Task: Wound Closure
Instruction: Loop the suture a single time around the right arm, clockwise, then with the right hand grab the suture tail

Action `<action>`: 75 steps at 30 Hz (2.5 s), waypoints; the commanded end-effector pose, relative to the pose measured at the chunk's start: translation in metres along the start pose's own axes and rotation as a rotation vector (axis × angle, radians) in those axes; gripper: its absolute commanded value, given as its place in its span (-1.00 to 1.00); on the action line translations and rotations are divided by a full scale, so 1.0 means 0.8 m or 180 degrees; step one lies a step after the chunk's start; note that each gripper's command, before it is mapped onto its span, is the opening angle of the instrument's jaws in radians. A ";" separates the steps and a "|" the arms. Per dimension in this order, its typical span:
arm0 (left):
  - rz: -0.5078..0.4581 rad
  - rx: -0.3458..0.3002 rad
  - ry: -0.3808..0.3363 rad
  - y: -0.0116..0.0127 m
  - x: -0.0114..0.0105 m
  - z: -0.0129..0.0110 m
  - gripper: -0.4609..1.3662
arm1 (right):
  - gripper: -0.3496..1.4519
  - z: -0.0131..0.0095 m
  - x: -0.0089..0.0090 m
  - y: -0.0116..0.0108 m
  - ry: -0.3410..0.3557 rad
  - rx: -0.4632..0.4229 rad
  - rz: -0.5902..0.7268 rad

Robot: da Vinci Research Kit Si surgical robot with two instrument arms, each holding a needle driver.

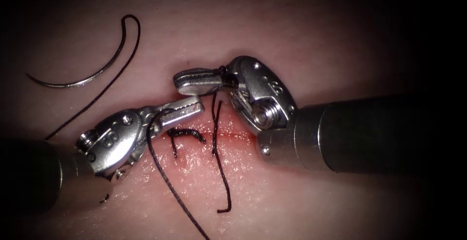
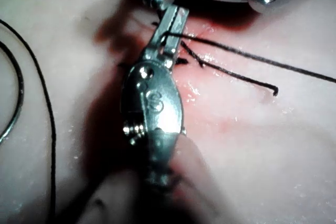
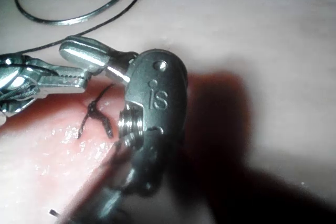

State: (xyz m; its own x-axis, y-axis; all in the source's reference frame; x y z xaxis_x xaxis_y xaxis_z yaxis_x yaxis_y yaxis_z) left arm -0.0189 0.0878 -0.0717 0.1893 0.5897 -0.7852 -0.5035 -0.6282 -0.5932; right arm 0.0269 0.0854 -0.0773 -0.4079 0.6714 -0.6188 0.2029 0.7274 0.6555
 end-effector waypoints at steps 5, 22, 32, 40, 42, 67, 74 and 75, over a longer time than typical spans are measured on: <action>-0.0017 -0.0115 -0.0076 -0.0005 -0.0002 0.0006 -0.88 | -1.00 -0.0010 0.0003 0.0003 -0.0180 0.0202 0.0053; -0.0069 -0.0254 -0.0185 -0.0017 -0.0009 0.0013 -0.88 | -1.00 0.0005 0.0019 -0.0021 -0.0984 0.1252 0.0130; -0.0070 -0.0280 -0.0212 -0.0013 -0.0007 0.0027 -0.88 | -1.00 0.0012 0.0015 -0.0010 -0.1595 0.1859 0.0253; -0.0069 -0.0320 -0.0219 -0.0005 -0.0011 0.0035 -0.88 | -0.74 0.0014 0.0010 -0.0009 -0.1838 0.2064 0.0235; -0.0069 -0.0321 -0.0219 -0.0004 -0.0011 0.0035 -0.88 | -0.35 0.0014 0.0007 -0.0012 -0.1884 0.2094 0.0221; 0.0009 -0.0333 -0.0277 0.0020 -0.0025 0.0004 -0.88 | 0.32 0.0023 -0.0037 -0.0073 -0.2308 0.2473 0.0211; 0.0009 -0.0333 -0.0276 0.0021 -0.0026 0.0003 -0.88 | 0.25 0.0018 -0.0051 -0.0080 -0.2511 0.2548 0.0180; 0.0028 -0.0334 -0.0276 0.0022 -0.0026 0.0003 -0.88 | 0.25 0.0018 -0.0054 -0.0081 -0.2539 0.2551 0.0186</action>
State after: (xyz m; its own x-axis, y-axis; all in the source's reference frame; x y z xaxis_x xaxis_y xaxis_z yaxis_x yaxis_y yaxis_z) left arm -0.0204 0.0856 -0.0710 0.1090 0.6232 -0.7744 -0.4160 -0.6789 -0.6049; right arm 0.0287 0.0775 -0.0794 0.2518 0.3959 -0.8831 0.8326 0.3765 0.4062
